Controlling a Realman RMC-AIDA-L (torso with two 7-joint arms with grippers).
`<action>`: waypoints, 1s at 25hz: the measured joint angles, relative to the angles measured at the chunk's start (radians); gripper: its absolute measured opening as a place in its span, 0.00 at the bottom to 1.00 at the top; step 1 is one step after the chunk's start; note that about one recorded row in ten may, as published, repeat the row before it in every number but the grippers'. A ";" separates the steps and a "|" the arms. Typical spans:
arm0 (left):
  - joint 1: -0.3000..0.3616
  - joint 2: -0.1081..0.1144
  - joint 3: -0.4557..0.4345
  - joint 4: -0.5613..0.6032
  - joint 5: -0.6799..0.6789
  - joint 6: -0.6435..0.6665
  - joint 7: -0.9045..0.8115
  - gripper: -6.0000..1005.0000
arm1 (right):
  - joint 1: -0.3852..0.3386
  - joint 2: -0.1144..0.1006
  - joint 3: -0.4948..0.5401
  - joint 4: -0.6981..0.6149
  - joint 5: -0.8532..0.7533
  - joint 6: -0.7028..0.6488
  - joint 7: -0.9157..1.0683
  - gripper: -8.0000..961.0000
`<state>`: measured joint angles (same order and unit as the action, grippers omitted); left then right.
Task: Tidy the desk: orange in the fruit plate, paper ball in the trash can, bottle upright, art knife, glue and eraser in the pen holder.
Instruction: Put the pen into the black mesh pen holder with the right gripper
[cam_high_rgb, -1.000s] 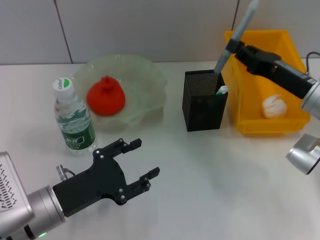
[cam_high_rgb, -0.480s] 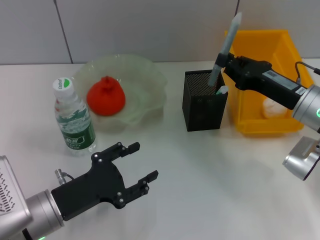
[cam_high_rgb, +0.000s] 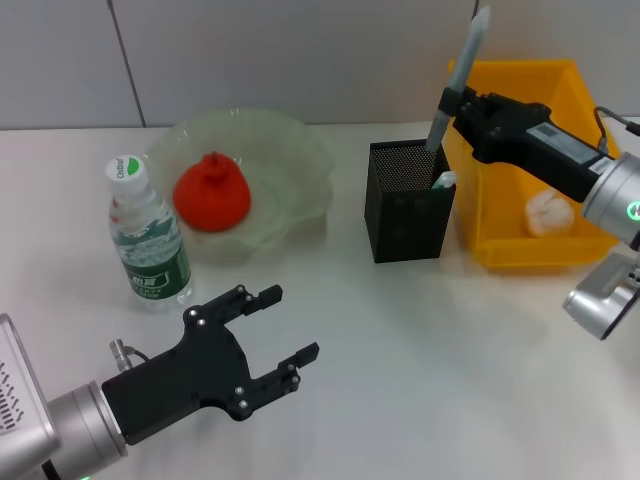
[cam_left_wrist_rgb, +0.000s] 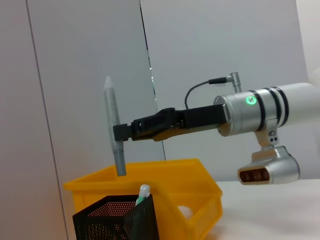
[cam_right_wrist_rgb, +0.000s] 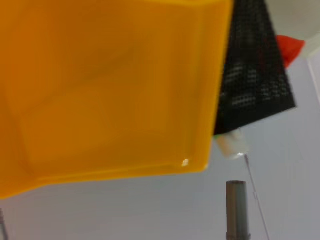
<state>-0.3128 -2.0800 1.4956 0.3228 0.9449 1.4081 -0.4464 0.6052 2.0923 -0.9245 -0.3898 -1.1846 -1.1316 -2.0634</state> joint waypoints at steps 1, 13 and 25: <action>0.001 0.000 0.000 -0.001 0.000 0.001 0.000 0.69 | 0.005 0.000 0.000 0.000 0.000 0.010 -0.008 0.14; 0.009 0.002 -0.001 -0.011 0.000 0.021 0.022 0.69 | 0.014 0.000 -0.047 0.027 0.002 0.031 -0.016 0.14; 0.026 0.006 -0.008 -0.012 0.000 0.048 0.063 0.69 | 0.004 0.000 -0.080 0.033 0.063 0.026 -0.020 0.14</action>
<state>-0.2865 -2.0744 1.4872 0.3113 0.9449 1.4560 -0.3834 0.6096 2.0923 -1.0049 -0.3566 -1.1214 -1.1055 -2.0831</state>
